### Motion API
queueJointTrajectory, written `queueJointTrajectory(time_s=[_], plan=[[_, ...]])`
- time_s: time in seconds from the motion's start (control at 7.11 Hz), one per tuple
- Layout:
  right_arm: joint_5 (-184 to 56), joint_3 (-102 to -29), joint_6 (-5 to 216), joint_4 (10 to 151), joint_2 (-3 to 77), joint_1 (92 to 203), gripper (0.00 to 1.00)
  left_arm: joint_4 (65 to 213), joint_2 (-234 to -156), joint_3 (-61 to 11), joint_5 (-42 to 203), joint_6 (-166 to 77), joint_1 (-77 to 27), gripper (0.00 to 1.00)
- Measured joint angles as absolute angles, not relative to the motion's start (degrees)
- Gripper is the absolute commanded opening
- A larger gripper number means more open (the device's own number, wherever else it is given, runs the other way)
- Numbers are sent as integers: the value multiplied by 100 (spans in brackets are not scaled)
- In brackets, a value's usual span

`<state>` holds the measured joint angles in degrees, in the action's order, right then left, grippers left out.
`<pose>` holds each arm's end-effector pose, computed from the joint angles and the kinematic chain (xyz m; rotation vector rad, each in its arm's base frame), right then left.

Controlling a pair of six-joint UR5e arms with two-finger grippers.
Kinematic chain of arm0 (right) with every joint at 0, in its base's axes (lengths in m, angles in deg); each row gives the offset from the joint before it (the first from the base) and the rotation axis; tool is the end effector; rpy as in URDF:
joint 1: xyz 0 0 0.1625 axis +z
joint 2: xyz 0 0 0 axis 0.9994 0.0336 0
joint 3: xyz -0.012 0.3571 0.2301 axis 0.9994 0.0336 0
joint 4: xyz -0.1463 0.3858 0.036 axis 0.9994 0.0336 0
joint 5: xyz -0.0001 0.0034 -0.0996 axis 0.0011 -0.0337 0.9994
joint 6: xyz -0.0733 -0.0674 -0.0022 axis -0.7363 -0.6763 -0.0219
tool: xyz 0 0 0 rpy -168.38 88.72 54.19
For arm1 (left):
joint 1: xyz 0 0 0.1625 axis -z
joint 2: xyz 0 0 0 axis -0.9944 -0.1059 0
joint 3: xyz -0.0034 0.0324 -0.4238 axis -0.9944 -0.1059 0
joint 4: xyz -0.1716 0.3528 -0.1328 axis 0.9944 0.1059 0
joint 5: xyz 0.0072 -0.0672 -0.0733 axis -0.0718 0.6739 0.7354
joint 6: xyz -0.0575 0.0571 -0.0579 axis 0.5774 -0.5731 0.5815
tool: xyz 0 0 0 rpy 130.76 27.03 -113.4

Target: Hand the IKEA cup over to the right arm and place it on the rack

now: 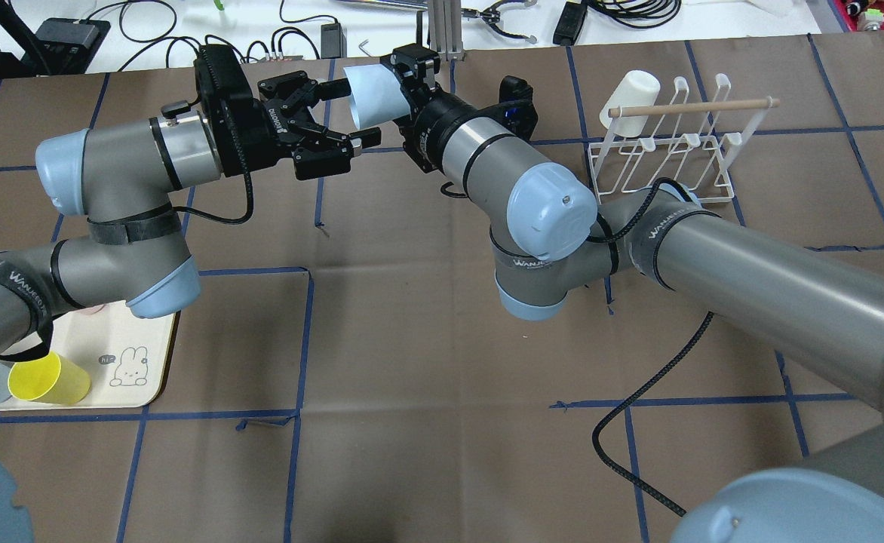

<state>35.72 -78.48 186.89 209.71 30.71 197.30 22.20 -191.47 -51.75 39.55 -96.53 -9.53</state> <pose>0.3453 -0.5144 0.3467 1.0591 1.5523 -0.5409 -0.0860 -0.5360 0.3523 -0.9623 -1.8115 1.3836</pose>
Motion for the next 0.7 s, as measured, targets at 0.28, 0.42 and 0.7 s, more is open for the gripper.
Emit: queueJointTrajectory(time_s=[0.28, 0.42, 0.7], plan=[[3561, -7857, 18665, 20986, 3043, 19641, 49, 2266, -19110, -5171, 3905, -9632, -1473, 99], [3522, -7872, 18655, 20988, 3049, 19525, 49, 2353, -19117, -5055, 3548, -9566, -1553, 99], [3117, -7909, 18519, 20966, 3105, 19133, 47, 2798, -19155, -4526, 2314, -9313, -1485, 99]])
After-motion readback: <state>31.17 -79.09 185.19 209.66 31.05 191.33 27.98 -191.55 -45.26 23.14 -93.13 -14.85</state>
